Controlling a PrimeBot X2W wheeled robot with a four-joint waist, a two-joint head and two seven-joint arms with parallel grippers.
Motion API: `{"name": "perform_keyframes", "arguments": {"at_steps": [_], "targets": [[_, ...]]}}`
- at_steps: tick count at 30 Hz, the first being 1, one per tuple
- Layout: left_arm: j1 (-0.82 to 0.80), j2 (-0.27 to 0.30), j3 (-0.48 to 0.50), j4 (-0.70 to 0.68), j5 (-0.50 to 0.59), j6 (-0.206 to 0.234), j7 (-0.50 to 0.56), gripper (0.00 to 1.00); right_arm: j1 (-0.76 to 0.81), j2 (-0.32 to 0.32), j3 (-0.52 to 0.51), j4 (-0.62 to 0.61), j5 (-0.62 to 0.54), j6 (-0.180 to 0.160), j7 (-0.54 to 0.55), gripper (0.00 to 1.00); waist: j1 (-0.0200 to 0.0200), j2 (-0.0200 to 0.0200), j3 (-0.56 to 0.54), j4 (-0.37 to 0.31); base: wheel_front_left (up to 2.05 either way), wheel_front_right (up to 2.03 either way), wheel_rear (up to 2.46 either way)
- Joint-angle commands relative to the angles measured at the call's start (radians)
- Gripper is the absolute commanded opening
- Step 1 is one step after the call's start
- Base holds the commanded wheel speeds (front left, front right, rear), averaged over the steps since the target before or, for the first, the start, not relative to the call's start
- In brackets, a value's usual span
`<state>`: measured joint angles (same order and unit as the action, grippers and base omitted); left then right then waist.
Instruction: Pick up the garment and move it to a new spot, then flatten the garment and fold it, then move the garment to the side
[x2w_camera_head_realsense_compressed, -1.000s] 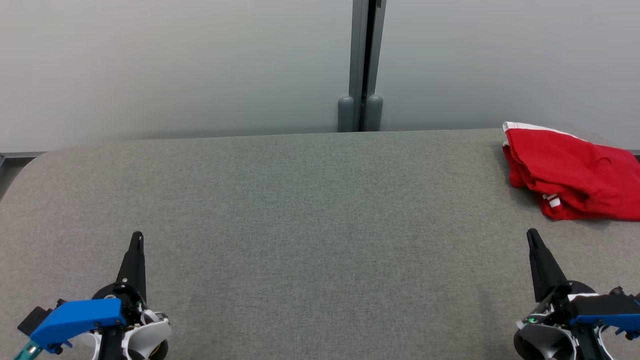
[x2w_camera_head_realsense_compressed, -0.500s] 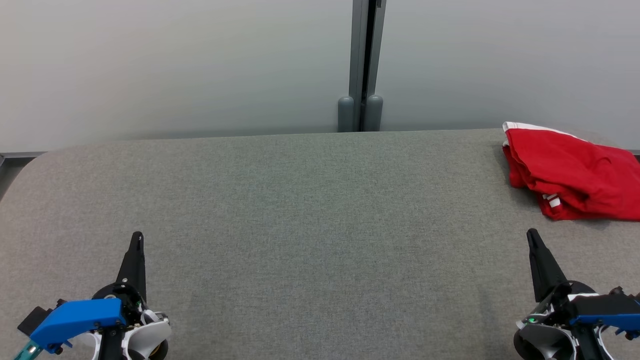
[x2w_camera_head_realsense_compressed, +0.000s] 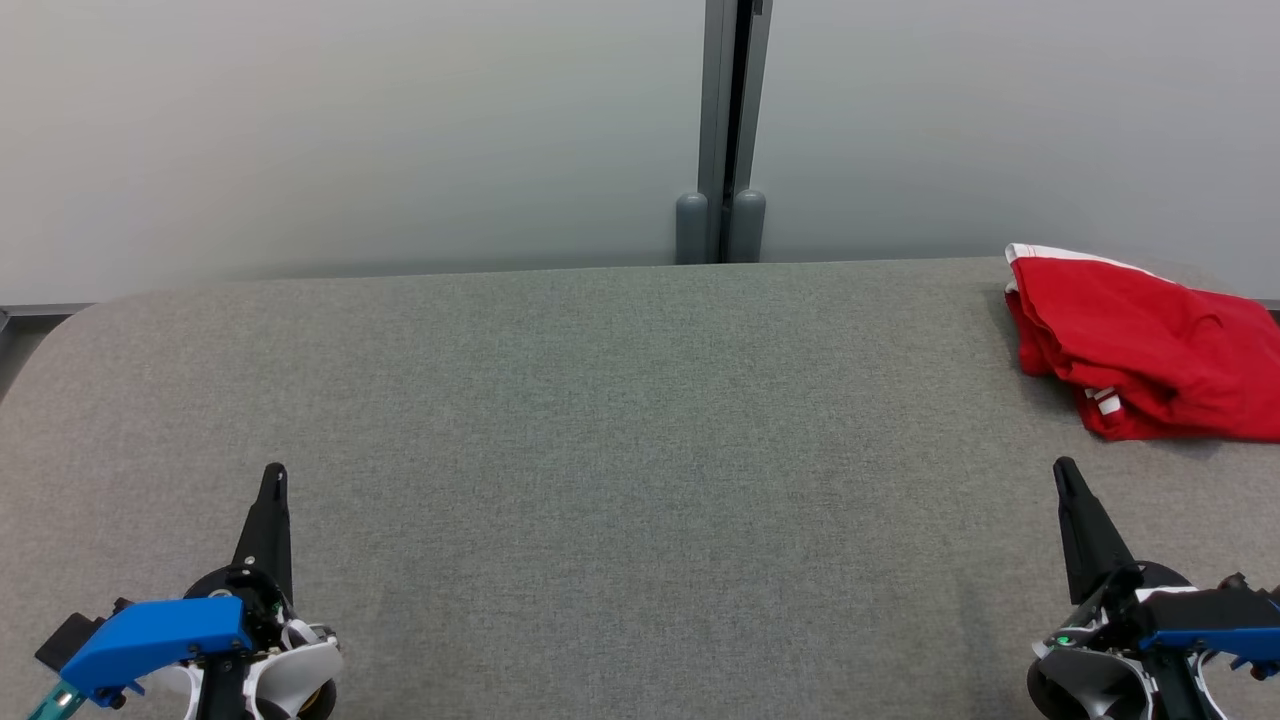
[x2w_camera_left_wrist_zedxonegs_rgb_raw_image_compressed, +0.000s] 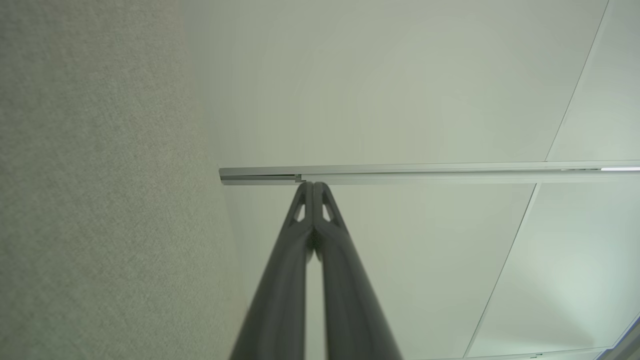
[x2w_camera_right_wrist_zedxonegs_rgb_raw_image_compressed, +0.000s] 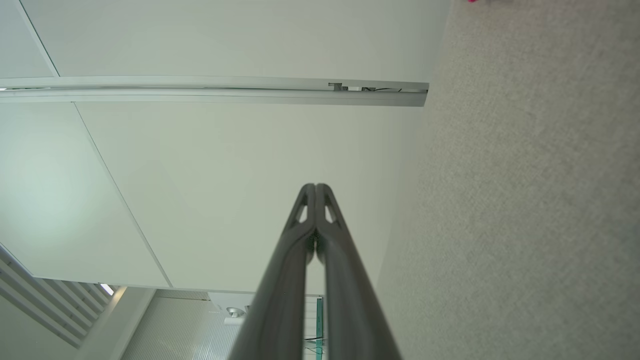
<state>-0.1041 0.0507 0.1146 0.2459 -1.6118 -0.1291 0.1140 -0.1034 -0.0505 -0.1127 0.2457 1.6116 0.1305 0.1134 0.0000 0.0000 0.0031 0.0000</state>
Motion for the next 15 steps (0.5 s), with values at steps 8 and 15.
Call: {"name": "perform_keyframes", "arguments": {"at_steps": [8,15], "targets": [[-0.01,-0.002,0.001,-0.005,-0.003,-0.004,0.003,0.0,-0.011,0.001,-0.003,-0.003,0.003,0.0,0.002,0.0,0.0,0.0,0.0,0.0,0.0,0.0,0.0],[-0.01,-0.002,0.001,-0.005,-0.003,-0.004,0.003,0.0,-0.011,0.001,-0.003,-0.003,0.003,0.0,0.002,0.0,0.0,0.0,0.0,0.0,0.0,0.0,0.0]]}}
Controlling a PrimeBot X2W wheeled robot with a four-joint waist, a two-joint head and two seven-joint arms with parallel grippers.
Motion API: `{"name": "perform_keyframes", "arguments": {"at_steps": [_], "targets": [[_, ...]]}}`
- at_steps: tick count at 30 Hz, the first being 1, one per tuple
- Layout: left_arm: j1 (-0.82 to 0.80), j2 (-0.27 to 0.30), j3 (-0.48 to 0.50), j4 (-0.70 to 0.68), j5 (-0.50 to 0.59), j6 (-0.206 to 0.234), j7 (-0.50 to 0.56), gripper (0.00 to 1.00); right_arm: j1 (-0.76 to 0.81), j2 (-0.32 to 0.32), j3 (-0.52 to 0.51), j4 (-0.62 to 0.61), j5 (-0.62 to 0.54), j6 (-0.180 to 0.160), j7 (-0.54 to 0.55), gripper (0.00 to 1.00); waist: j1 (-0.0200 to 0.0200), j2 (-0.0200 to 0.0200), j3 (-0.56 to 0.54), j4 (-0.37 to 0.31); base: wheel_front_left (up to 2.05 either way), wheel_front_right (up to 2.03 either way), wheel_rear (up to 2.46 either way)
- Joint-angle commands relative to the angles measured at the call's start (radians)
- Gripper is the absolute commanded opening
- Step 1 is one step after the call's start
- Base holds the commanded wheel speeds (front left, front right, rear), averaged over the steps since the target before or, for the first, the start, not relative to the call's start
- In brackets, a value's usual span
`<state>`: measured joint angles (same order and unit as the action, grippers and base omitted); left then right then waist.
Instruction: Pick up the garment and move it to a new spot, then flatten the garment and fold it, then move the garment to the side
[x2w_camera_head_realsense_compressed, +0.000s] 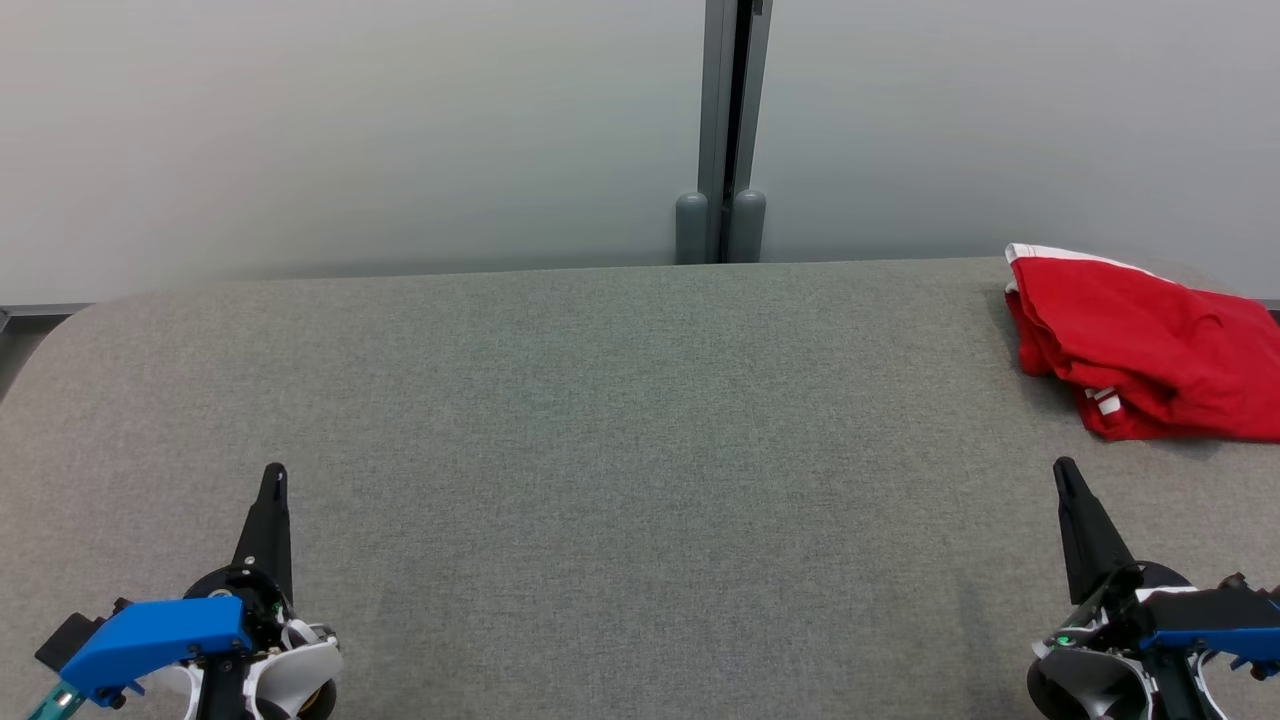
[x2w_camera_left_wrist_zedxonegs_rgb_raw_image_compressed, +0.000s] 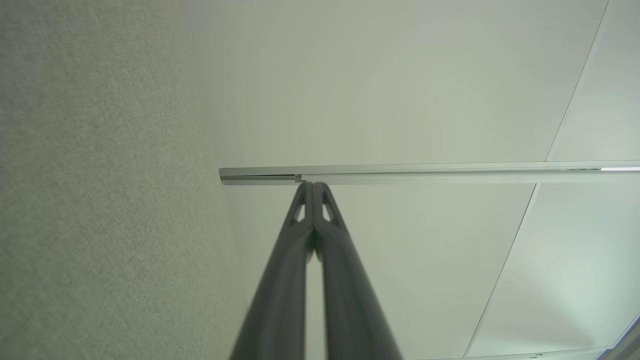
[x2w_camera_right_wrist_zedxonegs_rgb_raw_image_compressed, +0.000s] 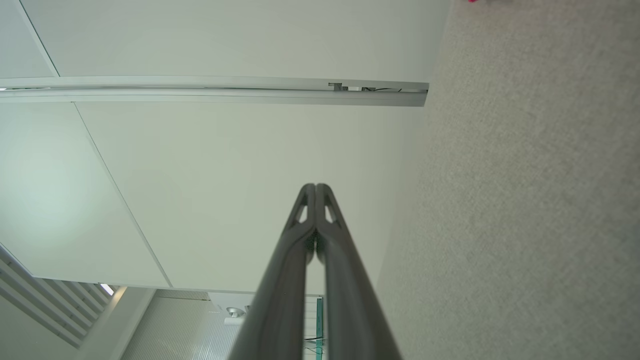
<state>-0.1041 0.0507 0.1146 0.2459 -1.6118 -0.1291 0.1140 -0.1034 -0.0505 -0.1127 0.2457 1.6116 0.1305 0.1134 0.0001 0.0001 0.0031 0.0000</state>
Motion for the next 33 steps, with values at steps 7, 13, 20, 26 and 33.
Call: {"name": "perform_keyframes", "arguments": {"at_steps": [7,13,20,26,33], "targets": [[-0.01,-0.002,0.001,-0.005,-0.003,-0.004,0.003,0.0,-0.011,0.001,-0.003,-0.003,0.003,0.0,0.002,0.0,-0.0001,-0.0001,0.0,0.0,0.0,0.0,0.0],[-0.01,-0.002,0.001,-0.005,-0.003,-0.004,0.003,0.0,-0.011,0.001,-0.003,-0.003,0.003,0.0,0.002,0.0,-0.0001,-0.0001,0.0,0.0,0.0,0.0,0.0],[-0.01,-0.002,0.001,-0.005,-0.003,-0.004,0.003,0.0,-0.011,0.001,-0.003,-0.003,0.003,0.0,0.002,0.0,-0.0001,-0.0001,0.0,0.0,0.0,0.0,0.0],[-0.01,-0.002,0.001,-0.005,-0.003,-0.004,0.003,0.0,-0.011,0.001,-0.003,-0.003,0.003,0.0,0.002,0.0,-0.0001,-0.0001,0.0,0.0,0.0,0.0,0.0],[-0.01,-0.002,0.001,-0.005,-0.003,-0.004,0.003,0.0,-0.011,0.001,-0.003,-0.003,0.003,0.0,0.002,0.0,-0.0001,-0.0001,0.0,0.0,0.0,0.0,0.0]]}}
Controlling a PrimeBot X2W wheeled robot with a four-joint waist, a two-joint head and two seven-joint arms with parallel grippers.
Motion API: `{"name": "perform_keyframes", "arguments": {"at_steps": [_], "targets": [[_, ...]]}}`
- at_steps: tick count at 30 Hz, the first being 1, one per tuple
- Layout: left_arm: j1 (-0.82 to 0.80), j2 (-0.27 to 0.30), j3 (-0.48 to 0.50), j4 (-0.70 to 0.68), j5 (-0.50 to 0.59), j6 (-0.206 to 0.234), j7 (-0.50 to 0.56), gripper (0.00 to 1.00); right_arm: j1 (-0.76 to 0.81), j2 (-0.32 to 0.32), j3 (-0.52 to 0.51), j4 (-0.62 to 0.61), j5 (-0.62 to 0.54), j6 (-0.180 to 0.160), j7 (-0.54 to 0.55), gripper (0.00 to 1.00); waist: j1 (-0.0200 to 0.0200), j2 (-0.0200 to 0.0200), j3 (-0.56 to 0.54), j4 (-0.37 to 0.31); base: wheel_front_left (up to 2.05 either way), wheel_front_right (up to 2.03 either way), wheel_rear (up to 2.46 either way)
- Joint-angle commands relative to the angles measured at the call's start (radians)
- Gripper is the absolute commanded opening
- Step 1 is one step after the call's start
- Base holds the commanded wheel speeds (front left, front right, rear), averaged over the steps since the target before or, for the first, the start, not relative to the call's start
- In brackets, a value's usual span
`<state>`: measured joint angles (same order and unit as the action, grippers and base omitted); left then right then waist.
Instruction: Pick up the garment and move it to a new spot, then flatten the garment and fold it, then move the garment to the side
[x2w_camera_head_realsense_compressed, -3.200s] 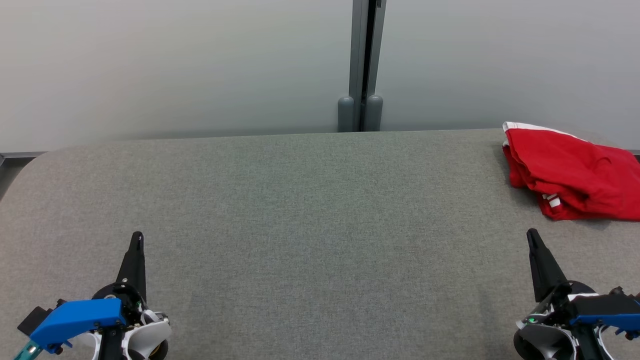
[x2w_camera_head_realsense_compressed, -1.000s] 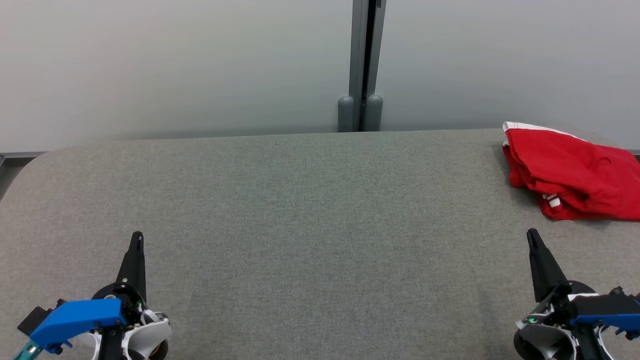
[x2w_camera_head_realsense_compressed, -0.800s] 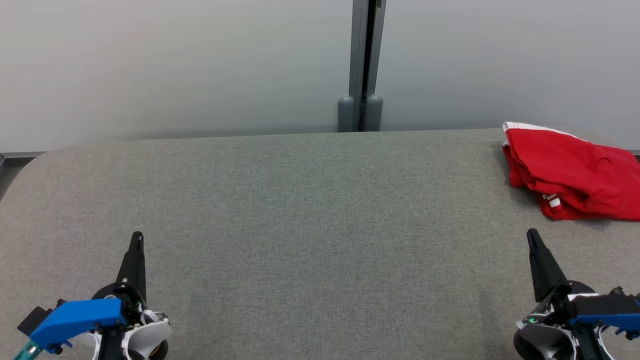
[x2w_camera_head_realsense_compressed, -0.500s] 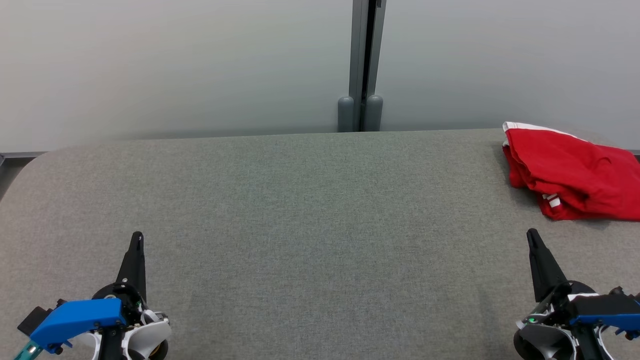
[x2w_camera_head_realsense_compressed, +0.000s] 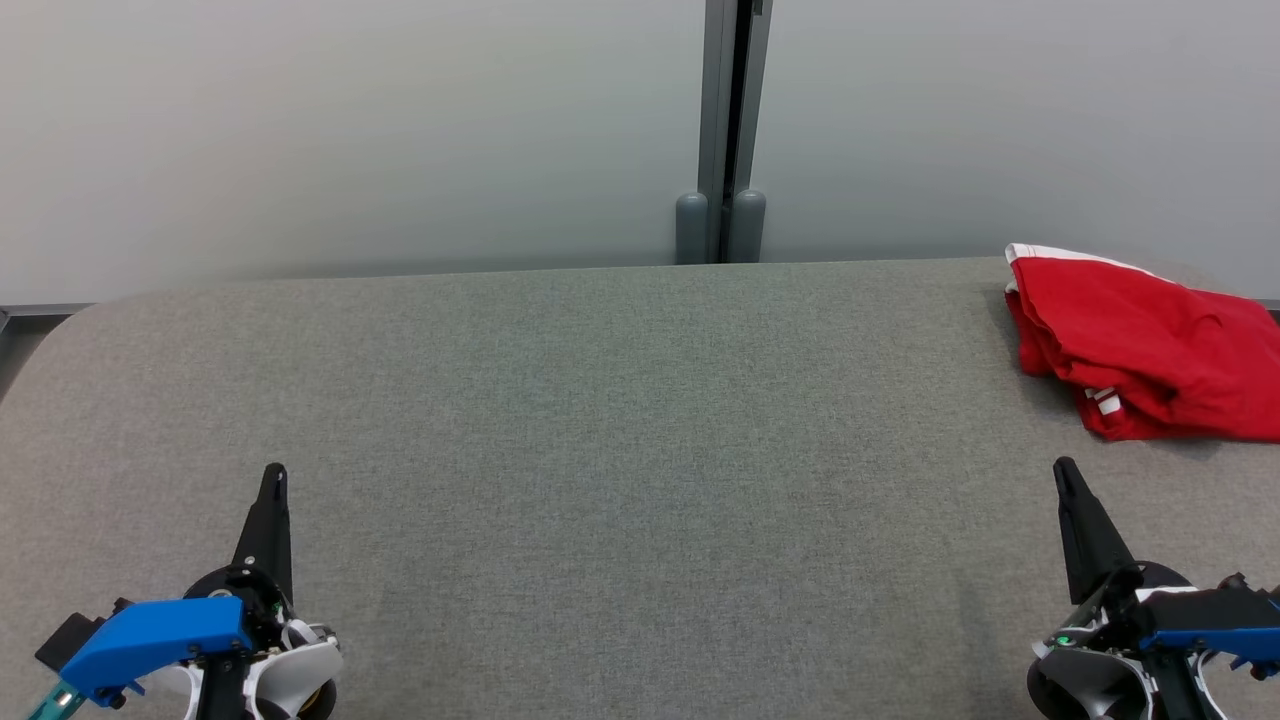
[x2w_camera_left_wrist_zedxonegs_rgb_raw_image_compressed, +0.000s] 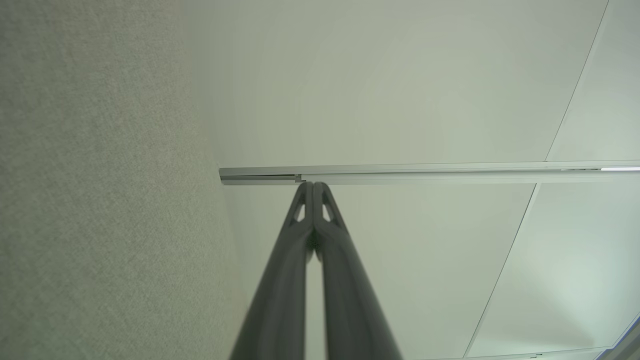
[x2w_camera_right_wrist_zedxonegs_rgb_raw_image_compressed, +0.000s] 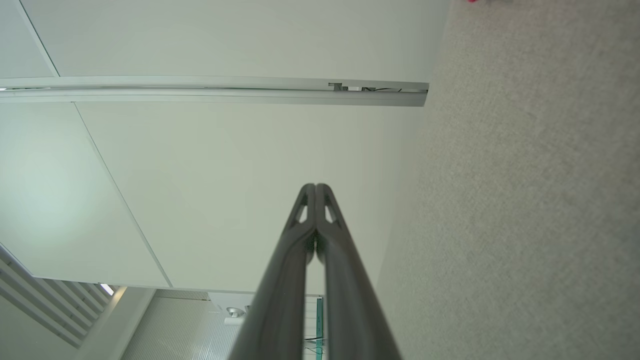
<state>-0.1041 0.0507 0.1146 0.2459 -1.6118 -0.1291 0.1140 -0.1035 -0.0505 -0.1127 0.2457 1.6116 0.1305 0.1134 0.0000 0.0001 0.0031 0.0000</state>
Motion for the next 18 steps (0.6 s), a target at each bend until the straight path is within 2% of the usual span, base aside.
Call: {"name": "perform_keyframes", "arguments": {"at_steps": [1,18], "targets": [[-0.01,-0.002,0.001,-0.005,-0.003,-0.004,0.003,0.0,-0.01,0.001,-0.003,-0.003,0.003,0.0,0.002,0.0,0.0,-0.0001,0.0,0.0,0.0,0.0,0.0],[-0.01,-0.002,0.001,-0.005,-0.003,-0.004,0.003,0.0,-0.01,0.001,-0.003,-0.003,0.003,0.0,0.002,0.0,0.0,-0.0001,0.0,0.0,0.0,0.0,0.0]]}}
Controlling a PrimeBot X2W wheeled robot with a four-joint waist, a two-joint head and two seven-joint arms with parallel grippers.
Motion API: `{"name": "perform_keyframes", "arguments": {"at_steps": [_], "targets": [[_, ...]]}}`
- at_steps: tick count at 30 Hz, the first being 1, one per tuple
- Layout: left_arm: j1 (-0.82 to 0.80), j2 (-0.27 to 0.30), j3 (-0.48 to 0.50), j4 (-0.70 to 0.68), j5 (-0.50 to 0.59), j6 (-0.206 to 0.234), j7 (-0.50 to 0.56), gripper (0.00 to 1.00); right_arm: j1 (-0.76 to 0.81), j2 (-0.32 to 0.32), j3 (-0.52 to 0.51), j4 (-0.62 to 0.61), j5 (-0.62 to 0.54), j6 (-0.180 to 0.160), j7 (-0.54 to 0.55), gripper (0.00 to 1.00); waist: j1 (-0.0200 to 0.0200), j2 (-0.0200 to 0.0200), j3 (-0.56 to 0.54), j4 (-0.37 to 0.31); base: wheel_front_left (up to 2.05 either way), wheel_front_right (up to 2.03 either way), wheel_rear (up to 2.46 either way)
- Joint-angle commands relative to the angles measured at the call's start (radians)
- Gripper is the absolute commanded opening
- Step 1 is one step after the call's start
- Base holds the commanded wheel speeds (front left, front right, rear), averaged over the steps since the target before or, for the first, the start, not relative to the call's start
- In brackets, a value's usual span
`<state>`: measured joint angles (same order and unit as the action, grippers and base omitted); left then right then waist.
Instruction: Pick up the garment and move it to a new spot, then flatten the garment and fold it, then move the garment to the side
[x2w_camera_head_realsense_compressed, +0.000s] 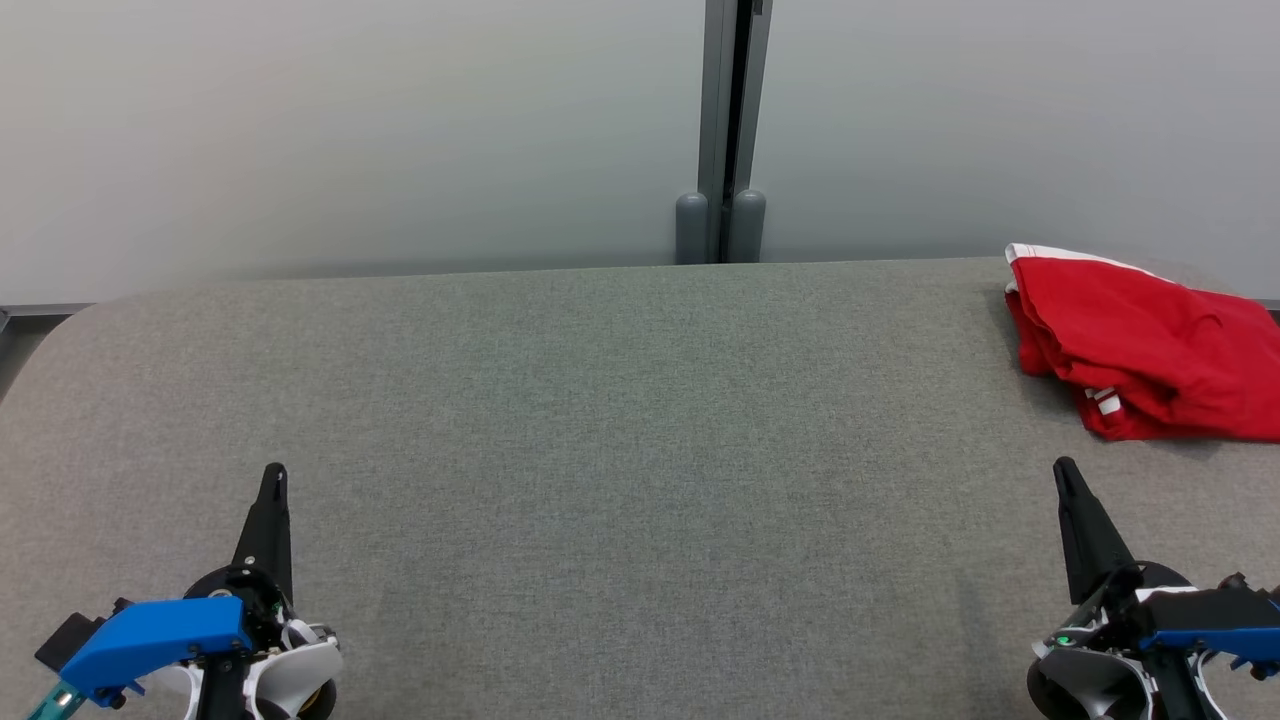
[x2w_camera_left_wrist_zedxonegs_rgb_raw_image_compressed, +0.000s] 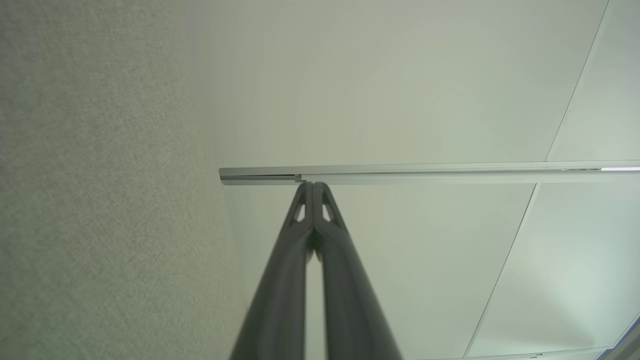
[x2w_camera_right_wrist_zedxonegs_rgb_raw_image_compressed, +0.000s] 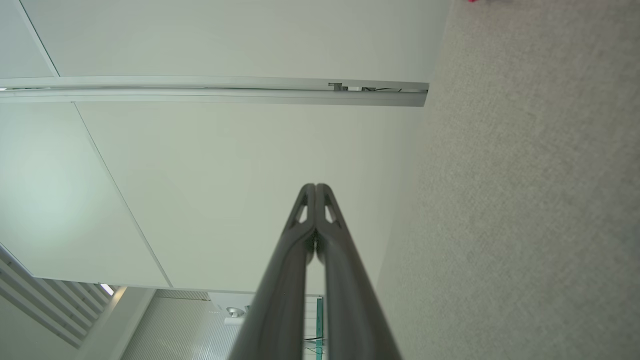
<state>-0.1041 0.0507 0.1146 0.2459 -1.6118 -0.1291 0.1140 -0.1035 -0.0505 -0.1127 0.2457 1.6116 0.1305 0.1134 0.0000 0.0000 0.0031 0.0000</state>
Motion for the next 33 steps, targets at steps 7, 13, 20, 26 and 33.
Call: {"name": "perform_keyframes", "arguments": {"at_steps": [7,13,20,26,33], "targets": [[-0.01,-0.002,0.001,-0.005,-0.003,-0.004,0.003,0.0,-0.01,0.001,-0.003,-0.003,0.003,0.0,0.002,0.0,0.0,0.0,0.0,0.0,0.0,0.0,0.0],[-0.01,-0.002,0.001,-0.005,-0.003,-0.004,0.003,0.0,-0.011,0.001,-0.003,-0.003,0.003,0.0,0.002,0.0,0.0,0.0,0.0,0.0,0.0,0.0,0.0],[-0.01,-0.002,0.001,-0.005,-0.003,-0.004,0.003,0.0,-0.011,0.001,-0.003,-0.003,0.003,0.0,0.002,0.0,0.0,0.0,0.0,0.0,0.0,0.0,0.0],[-0.01,-0.002,0.001,-0.005,-0.003,-0.004,0.003,0.0,-0.011,0.001,-0.003,-0.003,0.003,0.0,0.002,0.0,0.0,0.0,0.0,0.0,0.0,0.0,0.0],[-0.01,-0.002,0.001,-0.005,-0.003,-0.004,0.003,0.0,-0.011,0.001,-0.003,-0.003,0.003,0.0,0.002,0.0,0.0,0.0,0.0,0.0,0.0,0.0,0.0]]}}
